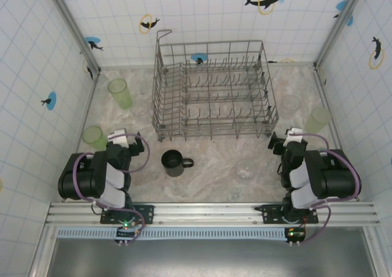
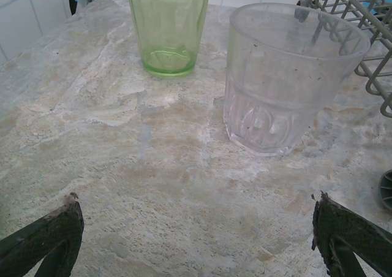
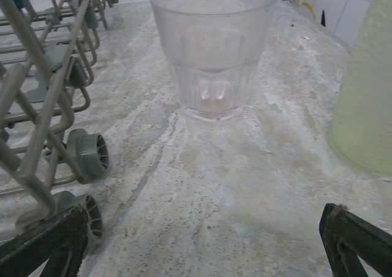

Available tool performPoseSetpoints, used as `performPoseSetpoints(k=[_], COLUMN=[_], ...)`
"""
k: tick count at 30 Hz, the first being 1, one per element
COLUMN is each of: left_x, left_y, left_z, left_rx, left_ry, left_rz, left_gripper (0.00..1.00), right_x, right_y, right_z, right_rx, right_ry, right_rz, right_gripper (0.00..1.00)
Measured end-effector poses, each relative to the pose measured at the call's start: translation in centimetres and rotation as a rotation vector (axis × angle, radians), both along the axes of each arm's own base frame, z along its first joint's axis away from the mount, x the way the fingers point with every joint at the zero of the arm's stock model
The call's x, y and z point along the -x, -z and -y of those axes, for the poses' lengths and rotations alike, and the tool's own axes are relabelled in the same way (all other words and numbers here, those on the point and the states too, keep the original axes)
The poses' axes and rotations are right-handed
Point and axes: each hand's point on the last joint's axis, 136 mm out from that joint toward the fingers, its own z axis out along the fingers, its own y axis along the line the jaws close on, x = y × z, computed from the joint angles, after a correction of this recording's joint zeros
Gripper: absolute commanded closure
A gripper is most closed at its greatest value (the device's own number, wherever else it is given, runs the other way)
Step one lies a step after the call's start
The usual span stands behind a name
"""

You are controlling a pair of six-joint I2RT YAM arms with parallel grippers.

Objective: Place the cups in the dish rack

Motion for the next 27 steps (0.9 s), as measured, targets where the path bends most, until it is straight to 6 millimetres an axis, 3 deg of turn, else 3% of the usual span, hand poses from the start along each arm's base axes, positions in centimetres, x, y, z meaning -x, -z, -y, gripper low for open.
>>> performPoseSetpoints(k=[6,14,20,27], left_x=[0.0,-1.0,-1.5,-3.2], left_y=[0.2,-1.9,-3.0,-7.1], left_z=[-0.8,-2.2,-2.4,-1.2], left_rx=[-0.009,-0.021,0.001,0.062], left_ry=[-0.046,-0.135,-0.171,-0.176], left_rz=[-0.021,0.001,0.002,0.064], left_gripper=[0.02,0.02,0.02,0.02], right_x=[-1.0,-1.6,-2.0,-2.9], right_y=[0.0,-0.5,-2.6,-6.8], right_z=[-0.3,-0.7,-0.4,-0.1], right_rx=[0.038,0.084,0.062,-0.01], right_ry=[0.014,0.018,0.055,0.112], right_rz=[-0.044,-0.12,-0.105,-0.045], right_gripper=[0.0,0.0,0.0,0.0])
